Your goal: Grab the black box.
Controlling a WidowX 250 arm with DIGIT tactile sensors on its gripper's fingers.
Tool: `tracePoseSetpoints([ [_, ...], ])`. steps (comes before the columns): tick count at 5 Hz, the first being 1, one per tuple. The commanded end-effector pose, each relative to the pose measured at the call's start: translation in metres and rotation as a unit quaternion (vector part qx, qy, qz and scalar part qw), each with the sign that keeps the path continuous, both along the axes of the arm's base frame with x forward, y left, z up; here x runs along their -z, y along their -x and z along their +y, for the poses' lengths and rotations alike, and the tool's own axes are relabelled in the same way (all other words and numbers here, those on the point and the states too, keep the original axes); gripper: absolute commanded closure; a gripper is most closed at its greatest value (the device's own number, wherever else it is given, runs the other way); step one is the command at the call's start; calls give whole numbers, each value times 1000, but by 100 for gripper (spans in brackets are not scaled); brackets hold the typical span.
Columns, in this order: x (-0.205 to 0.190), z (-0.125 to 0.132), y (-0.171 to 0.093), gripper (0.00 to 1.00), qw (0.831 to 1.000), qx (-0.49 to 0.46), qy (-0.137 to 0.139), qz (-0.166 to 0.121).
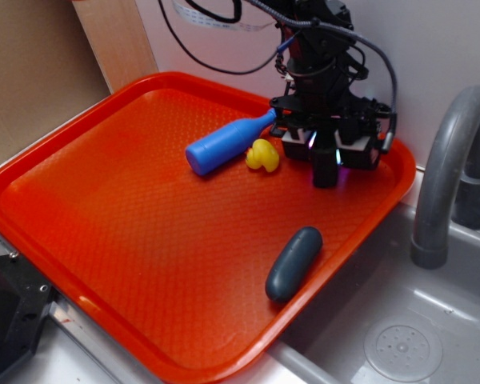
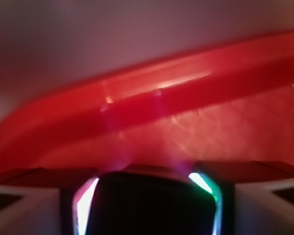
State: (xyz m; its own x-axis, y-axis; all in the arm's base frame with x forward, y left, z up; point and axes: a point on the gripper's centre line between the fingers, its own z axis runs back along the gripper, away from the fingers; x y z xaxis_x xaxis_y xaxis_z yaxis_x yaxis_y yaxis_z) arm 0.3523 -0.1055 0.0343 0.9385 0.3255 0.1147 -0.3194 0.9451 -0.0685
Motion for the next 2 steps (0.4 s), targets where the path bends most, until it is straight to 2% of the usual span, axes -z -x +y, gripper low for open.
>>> tracePoseSetpoints([
  [1, -95, 44, 8, 100, 998, 20, 34, -47],
  [2, -132, 61, 56, 100, 994, 81, 43, -67],
])
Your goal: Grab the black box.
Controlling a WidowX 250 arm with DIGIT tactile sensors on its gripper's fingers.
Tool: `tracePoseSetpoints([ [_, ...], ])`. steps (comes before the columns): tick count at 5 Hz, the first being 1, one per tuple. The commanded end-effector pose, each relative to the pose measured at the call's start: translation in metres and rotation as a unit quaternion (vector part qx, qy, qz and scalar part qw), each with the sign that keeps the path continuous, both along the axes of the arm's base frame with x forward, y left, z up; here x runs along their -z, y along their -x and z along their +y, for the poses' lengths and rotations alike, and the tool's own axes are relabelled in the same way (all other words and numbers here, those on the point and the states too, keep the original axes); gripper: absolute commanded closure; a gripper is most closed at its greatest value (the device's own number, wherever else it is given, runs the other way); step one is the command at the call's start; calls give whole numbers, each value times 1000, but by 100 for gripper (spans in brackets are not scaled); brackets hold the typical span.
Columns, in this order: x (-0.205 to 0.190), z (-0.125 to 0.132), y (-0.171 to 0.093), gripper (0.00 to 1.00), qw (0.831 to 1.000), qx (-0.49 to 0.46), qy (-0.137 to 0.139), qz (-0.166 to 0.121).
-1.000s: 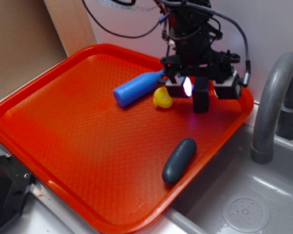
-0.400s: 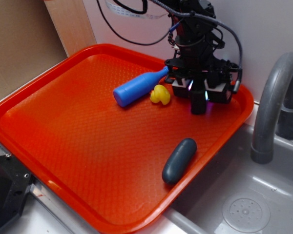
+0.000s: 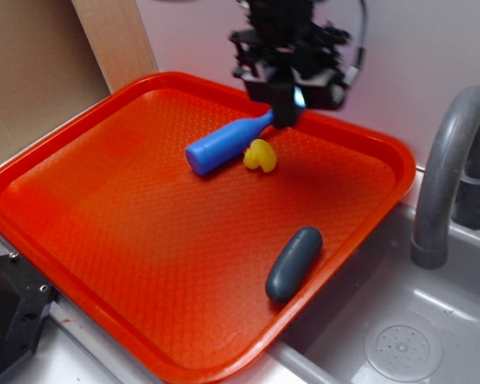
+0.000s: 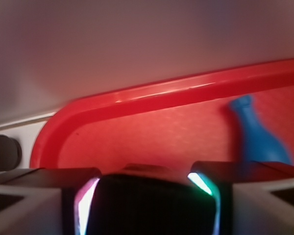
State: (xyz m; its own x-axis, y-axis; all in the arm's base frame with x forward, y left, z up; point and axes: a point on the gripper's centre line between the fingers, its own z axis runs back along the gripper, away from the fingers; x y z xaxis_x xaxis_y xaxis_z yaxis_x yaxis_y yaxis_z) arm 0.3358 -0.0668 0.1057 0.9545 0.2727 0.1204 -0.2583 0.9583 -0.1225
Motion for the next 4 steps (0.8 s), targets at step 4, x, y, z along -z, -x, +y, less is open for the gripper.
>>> tracePoseSetpoints([
  [4, -69, 50, 168, 100, 992, 116, -48, 0],
])
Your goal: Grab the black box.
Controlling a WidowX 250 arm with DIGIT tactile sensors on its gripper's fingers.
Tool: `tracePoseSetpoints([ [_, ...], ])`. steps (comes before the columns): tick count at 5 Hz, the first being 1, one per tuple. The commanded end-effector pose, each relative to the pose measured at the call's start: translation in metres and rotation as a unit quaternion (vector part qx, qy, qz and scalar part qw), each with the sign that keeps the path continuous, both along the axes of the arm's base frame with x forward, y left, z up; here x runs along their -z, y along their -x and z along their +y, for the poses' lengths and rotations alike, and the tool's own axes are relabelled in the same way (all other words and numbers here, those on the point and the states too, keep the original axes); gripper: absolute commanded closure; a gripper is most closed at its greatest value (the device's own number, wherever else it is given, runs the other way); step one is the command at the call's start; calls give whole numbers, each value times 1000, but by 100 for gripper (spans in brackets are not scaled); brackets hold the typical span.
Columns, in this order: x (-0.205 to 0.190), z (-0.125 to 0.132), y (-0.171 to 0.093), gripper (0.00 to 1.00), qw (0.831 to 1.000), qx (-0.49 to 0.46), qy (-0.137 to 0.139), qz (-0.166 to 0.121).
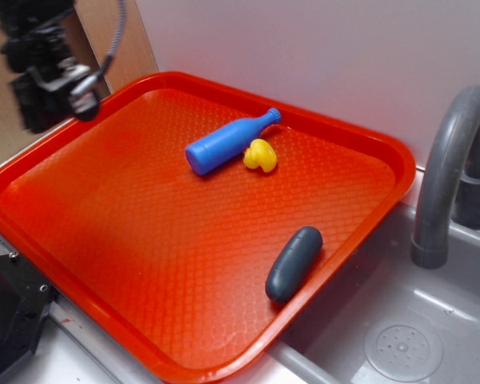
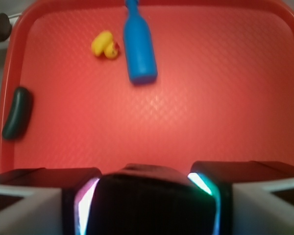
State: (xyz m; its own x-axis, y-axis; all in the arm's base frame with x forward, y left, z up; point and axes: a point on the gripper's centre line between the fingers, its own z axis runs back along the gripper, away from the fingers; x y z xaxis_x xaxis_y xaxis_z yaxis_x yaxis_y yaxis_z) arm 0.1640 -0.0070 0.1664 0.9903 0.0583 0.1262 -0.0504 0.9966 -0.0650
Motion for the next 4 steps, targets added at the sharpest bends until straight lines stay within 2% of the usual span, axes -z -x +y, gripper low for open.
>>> tracePoseSetpoints([
  [1, -23, -13, -9, 100, 1000, 14, -11, 1],
  [2, -34, -8, -16, 100, 1000, 7, 0, 2],
  [3, -24, -4, -22, 100, 1000, -11, 4, 10],
  [4, -14, -2, -29, 100, 1000, -14, -4, 8],
])
